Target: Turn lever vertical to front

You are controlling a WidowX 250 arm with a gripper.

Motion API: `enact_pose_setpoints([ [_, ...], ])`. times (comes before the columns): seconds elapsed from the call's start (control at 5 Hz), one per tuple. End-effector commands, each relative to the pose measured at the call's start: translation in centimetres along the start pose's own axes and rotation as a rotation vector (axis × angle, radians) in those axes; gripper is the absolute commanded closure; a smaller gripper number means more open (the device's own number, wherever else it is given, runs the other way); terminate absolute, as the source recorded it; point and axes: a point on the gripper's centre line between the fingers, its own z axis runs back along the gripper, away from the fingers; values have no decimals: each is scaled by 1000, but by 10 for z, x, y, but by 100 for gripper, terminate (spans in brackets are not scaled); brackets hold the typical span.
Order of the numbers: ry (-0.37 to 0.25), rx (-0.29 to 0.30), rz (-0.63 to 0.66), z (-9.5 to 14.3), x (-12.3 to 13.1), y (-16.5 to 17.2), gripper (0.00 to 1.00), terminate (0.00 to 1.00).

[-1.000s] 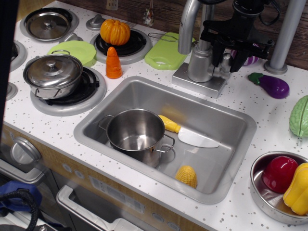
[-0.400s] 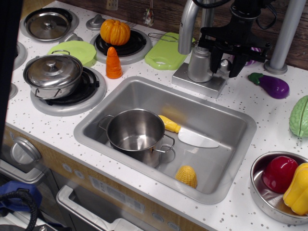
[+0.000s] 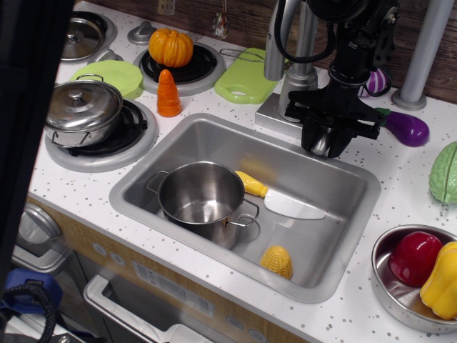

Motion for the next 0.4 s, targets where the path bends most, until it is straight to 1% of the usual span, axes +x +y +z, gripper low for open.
enact_pose_setpoints([
  [0.0,-34,-4,-36,17,2,-14,100,0],
  [0.2,-40,15,-45,20,2,-14,100,100],
])
